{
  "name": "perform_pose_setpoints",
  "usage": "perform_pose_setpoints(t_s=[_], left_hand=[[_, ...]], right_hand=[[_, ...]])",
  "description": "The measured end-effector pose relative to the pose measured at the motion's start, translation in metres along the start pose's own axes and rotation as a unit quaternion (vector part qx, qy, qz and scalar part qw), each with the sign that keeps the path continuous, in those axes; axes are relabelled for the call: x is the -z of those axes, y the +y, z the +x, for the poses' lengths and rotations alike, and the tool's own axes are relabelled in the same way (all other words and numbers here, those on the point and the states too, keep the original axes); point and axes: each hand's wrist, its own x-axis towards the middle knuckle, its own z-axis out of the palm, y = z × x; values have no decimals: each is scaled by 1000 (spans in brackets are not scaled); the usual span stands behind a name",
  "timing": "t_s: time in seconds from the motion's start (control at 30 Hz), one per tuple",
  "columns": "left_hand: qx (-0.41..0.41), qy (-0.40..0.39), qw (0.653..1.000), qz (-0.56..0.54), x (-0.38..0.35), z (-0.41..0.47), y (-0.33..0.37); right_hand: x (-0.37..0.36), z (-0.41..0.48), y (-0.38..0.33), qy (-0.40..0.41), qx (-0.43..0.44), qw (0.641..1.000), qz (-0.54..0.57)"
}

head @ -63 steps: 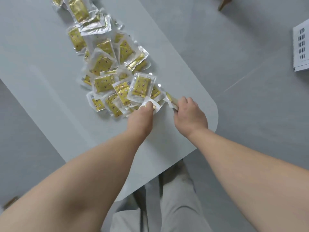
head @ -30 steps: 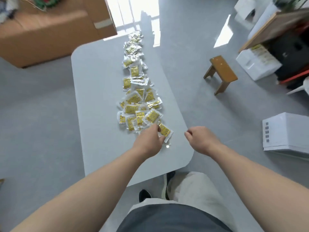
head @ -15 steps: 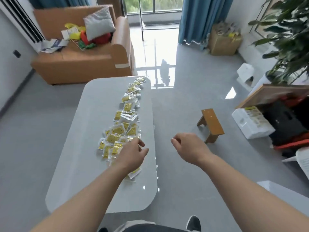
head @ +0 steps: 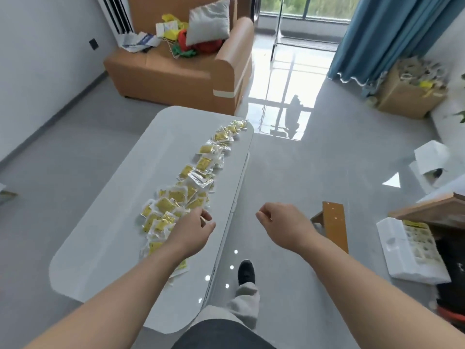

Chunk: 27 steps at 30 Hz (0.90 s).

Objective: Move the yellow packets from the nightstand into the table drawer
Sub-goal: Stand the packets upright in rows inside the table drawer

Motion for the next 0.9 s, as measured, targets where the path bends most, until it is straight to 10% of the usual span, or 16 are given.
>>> perform_pose_setpoints(t_s=[0.5, 0.9], left_hand=[[28, 11, 998, -61, -25, 244, 161], [307, 185, 908, -214, -84, 350, 180]], right_hand=[[147, 257, 66, -51, 58, 992, -97], [145, 486, 80, -247, 268, 920, -144]])
